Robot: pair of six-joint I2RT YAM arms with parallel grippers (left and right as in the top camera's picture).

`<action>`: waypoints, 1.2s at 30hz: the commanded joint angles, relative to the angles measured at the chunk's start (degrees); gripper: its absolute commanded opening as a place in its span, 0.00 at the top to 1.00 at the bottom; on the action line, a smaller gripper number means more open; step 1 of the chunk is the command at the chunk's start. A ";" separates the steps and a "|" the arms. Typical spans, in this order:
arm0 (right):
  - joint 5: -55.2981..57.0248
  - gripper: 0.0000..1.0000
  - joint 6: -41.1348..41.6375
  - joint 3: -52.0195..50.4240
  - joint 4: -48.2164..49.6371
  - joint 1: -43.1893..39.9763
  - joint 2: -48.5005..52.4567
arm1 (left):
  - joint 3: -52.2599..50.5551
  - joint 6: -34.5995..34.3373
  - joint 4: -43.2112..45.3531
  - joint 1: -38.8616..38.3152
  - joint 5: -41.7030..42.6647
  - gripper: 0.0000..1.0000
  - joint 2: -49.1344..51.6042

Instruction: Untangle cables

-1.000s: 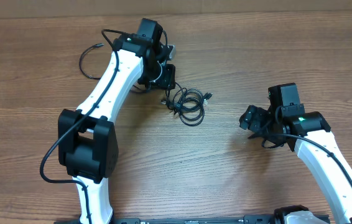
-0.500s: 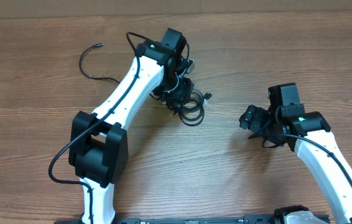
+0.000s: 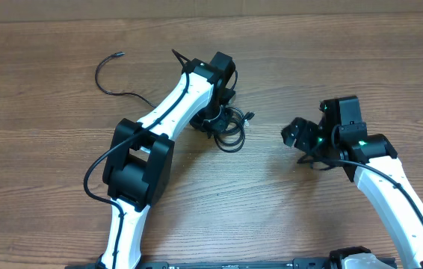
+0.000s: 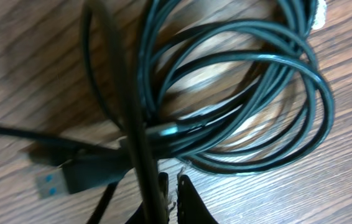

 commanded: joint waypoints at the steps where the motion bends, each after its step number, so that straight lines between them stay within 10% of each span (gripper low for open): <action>1: -8.28 0.14 0.00 0.74 5.51 0.04 0.39 | 3.17 -1.68 -2.82 0.59 1.09 0.96 -0.63; 15: -21.24 0.14 -0.02 0.74 11.34 0.04 9.53 | 21.55 10.75 -15.61 2.08 19.39 0.95 -1.81; 36: -23.26 0.53 14.95 0.74 17.59 4.13 14.64 | 21.94 12.17 -15.34 2.08 30.29 0.96 -1.81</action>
